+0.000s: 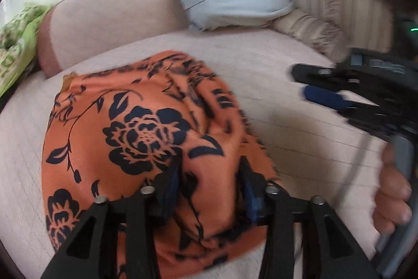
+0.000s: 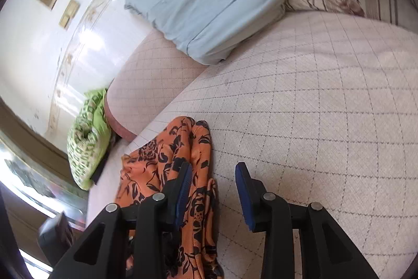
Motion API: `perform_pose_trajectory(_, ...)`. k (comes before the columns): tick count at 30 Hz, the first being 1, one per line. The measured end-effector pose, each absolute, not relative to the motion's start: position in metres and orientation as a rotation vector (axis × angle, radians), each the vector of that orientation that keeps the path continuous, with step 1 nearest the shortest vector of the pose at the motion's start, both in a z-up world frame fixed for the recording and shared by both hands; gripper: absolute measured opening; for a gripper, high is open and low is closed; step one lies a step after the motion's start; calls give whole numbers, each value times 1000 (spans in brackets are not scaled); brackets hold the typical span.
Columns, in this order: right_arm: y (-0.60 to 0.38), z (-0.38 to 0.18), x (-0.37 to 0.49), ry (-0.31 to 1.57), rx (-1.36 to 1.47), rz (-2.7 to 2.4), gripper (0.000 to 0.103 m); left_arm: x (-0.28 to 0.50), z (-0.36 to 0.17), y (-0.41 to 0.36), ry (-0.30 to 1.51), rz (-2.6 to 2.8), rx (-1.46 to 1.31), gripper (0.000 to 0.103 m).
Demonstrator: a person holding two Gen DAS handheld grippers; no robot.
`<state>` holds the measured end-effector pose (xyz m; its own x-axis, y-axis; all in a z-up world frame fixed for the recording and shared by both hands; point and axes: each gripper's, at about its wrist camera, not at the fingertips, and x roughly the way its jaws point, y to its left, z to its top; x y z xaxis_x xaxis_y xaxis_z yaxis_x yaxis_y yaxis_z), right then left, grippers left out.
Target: Fold small clothes
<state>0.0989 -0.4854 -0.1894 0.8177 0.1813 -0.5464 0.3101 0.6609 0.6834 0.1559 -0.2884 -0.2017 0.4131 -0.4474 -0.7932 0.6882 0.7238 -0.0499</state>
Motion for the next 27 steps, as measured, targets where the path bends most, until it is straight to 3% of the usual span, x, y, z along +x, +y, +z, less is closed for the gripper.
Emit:
perform_pose_trajectory(4, -475, -182, 102, 621, 828, -15, 39, 149, -162, -245, 869, -808, 214, 59)
perform_pose_trajectory(6, -459, -179, 109, 635, 803, 54, 39, 145, -149, -218, 801, -742, 219, 71)
perform_pose_trajectory(8, -443, -182, 117, 683, 810, 134, 39, 151, -146, -188, 784, -664, 216, 72)
perform_pose_trajectory(11, -424, -193, 126, 767, 850, 180, 67, 170, -164, -153, 884, -553, 180, 72)
perform_pose_trajectory(18, -376, -202, 141, 848, 707, 156, 67, 188, -208, -126, 998, -437, 131, 72)
perform_pose_trajectory(19, -369, -201, 140, 855, 644, 137, 66, 187, -209, -129, 998, -441, 140, 72)
perform_pose_trajectory(20, -359, -200, 139, 858, 548, 101, 50, 186, -208, -133, 996, -450, 146, 72)
perform_pose_trajectory(21, -356, -199, 137, 861, 492, 74, 26, 184, -206, -135, 996, -458, 149, 72)
perform_pose_trajectory(24, -368, -189, 121, 791, 537, 92, 16, 184, -204, -139, 996, -474, 159, 72)
perform_pose_trajectory(27, -387, -182, 96, 735, 607, 139, 12, 184, -204, -125, 995, -483, 137, 72)
